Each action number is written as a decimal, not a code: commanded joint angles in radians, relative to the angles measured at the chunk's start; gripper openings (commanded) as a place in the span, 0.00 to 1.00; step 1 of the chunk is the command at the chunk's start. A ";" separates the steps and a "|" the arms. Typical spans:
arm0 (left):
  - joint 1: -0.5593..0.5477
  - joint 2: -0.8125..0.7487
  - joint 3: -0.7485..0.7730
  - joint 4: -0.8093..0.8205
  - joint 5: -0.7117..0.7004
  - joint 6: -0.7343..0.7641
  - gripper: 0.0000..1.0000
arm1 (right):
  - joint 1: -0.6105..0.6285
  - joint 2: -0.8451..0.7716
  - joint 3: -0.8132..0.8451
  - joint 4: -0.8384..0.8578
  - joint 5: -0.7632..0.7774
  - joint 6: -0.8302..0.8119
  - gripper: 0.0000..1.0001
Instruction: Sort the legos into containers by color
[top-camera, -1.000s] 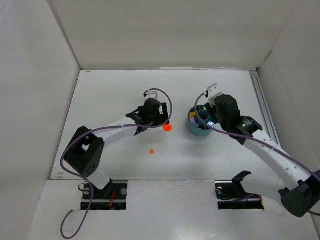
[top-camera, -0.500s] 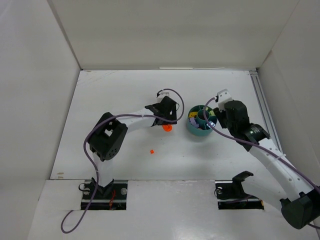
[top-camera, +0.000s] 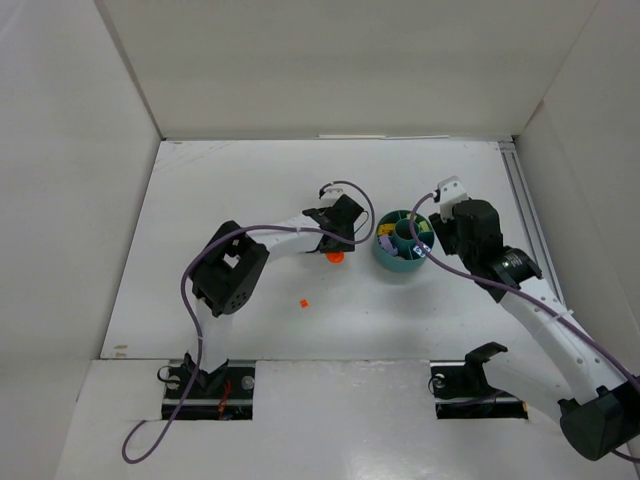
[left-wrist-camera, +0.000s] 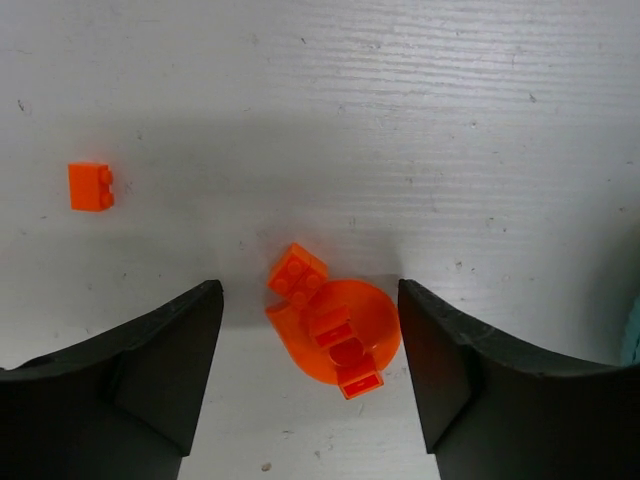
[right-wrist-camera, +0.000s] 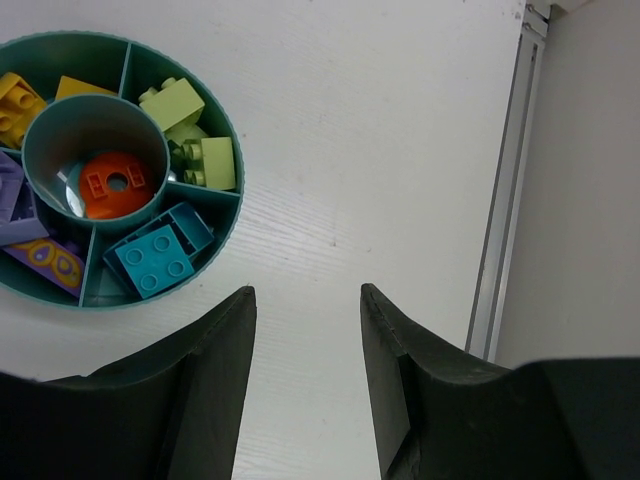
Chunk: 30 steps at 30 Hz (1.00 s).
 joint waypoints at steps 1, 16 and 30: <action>0.001 0.015 0.035 -0.041 -0.019 -0.017 0.67 | -0.008 -0.016 -0.016 0.061 -0.011 -0.005 0.52; -0.027 0.015 0.035 -0.081 -0.037 -0.027 0.35 | -0.008 -0.059 -0.035 0.080 -0.020 -0.005 0.52; -0.036 -0.033 0.035 -0.092 -0.057 -0.045 0.19 | -0.008 -0.059 -0.035 0.080 -0.020 -0.005 0.52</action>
